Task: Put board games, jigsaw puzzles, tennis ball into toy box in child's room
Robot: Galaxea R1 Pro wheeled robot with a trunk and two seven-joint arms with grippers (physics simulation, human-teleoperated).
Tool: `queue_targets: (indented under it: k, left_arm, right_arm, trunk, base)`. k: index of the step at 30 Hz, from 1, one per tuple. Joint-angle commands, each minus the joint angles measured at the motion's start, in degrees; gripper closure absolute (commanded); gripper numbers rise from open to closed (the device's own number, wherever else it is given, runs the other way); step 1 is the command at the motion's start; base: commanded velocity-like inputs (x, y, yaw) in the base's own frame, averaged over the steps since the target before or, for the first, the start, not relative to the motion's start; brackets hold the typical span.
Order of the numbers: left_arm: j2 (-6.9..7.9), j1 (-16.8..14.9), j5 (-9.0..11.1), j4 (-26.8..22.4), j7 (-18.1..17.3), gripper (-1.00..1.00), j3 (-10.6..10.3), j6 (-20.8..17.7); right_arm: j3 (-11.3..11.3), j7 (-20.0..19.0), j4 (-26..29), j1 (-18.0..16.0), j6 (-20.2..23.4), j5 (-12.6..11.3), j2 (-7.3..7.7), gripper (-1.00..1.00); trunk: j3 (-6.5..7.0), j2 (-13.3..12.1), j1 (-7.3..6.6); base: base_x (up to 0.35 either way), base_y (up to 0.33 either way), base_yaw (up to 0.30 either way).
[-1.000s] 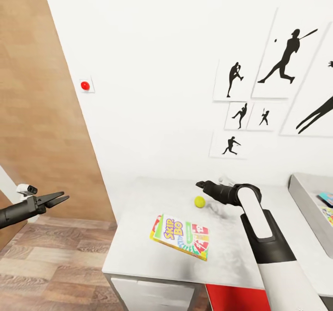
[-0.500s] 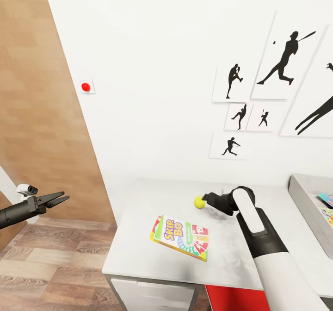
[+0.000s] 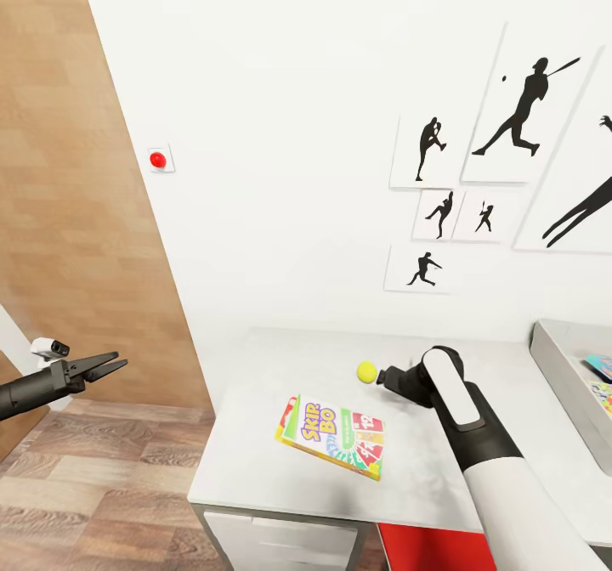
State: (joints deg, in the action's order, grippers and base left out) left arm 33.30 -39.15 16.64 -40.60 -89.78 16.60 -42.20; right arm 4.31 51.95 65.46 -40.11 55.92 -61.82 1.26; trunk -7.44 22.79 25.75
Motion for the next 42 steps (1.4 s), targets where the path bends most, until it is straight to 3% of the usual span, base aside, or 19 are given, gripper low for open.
queue_targets:
  k: [1, 16, 42]
  left_arm:
    - [0.01, -0.05, -0.03, 0.00, -0.22, -1.00, -0.02, -0.61]
    - [-0.35, -0.05, -0.11, 0.00, -0.22, -1.00, -0.25, -0.61]
    - [-0.44, -0.05, -0.11, 0.00, -0.22, -1.00, -0.34, -0.64]
  right_arm:
    - [0.21, 0.60, 0.01, -0.06, 0.14, -0.51, 0.06, -1.00]
    - [0.52, 0.60, -0.46, -0.06, 0.15, -0.49, 0.10, -1.00]
    - [0.44, 0.35, -2.92, -0.14, 0.15, -0.46, 0.05, -1.00]
  trunk:
    - [-0.13, 0.13, 0.04]
    - [-0.29, 0.13, 0.04]
    - [-2.54, 0.13, 0.04]
  base:
    - [0.000, 0.000, 0.000]
    - [0.000, 0.000, 0.000]
    - [0.000, 0.000, 0.000]
